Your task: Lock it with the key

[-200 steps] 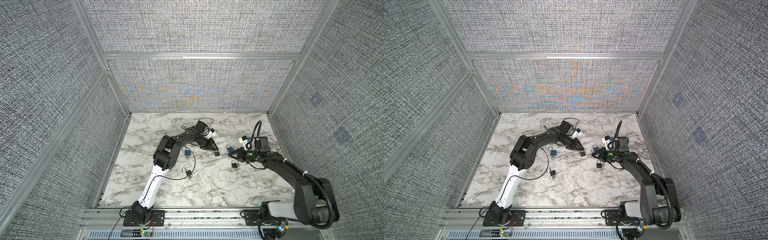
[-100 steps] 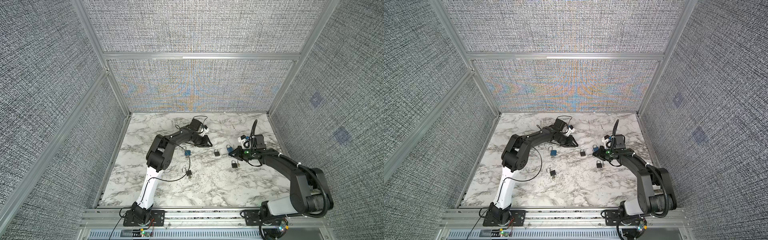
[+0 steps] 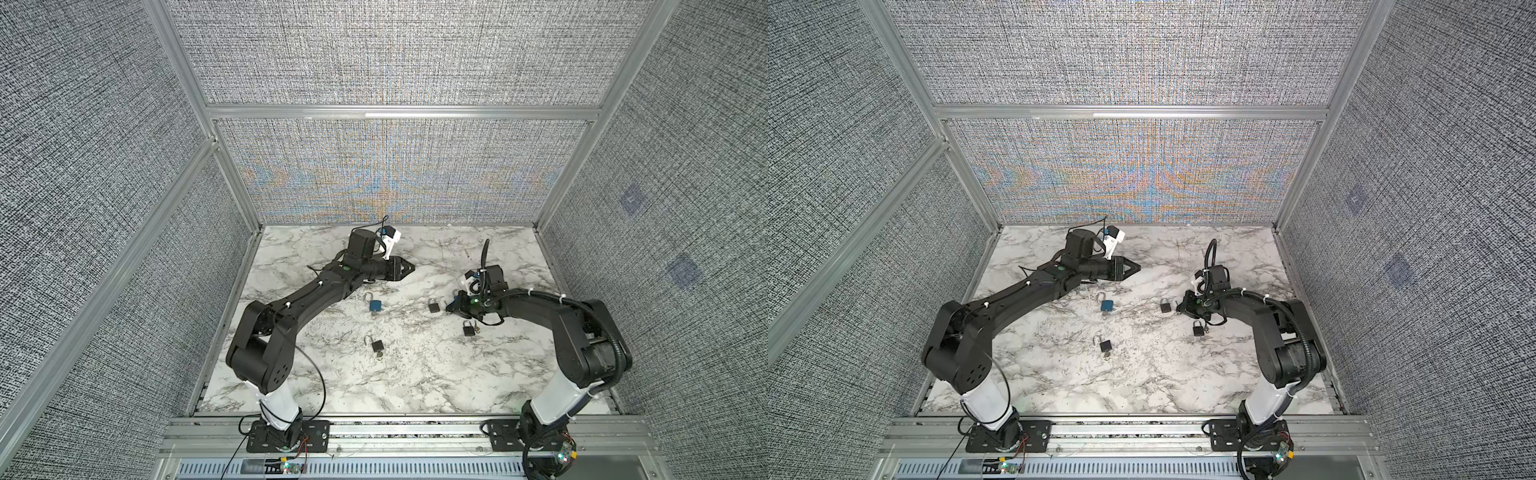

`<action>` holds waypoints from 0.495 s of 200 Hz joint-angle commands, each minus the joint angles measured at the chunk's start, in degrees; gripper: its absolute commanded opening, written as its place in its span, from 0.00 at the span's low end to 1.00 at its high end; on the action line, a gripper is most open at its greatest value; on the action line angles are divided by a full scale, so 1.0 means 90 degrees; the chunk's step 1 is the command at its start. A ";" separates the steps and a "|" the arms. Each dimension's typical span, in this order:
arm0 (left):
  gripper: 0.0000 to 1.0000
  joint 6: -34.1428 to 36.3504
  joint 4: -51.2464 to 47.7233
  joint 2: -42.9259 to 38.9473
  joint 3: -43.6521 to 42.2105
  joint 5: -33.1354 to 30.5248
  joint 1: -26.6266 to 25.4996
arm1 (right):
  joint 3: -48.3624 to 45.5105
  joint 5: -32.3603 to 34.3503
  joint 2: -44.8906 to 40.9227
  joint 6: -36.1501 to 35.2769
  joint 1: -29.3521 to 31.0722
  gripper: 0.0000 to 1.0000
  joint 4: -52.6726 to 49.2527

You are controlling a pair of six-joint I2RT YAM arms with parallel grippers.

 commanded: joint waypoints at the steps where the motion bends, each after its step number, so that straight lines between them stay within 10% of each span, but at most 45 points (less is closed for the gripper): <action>1: 0.30 0.0069 0.0259 -0.0304 -0.0221 -0.0178 0.0019 | 0.0161 0.0143 0.0191 0.0145 0.0082 0.00 0.0217; 99: 0.29 0.0168 0.0087 -0.0383 -0.0377 -0.0014 0.0070 | 0.0468 0.0474 0.0519 0.0073 0.0170 0.20 0.0134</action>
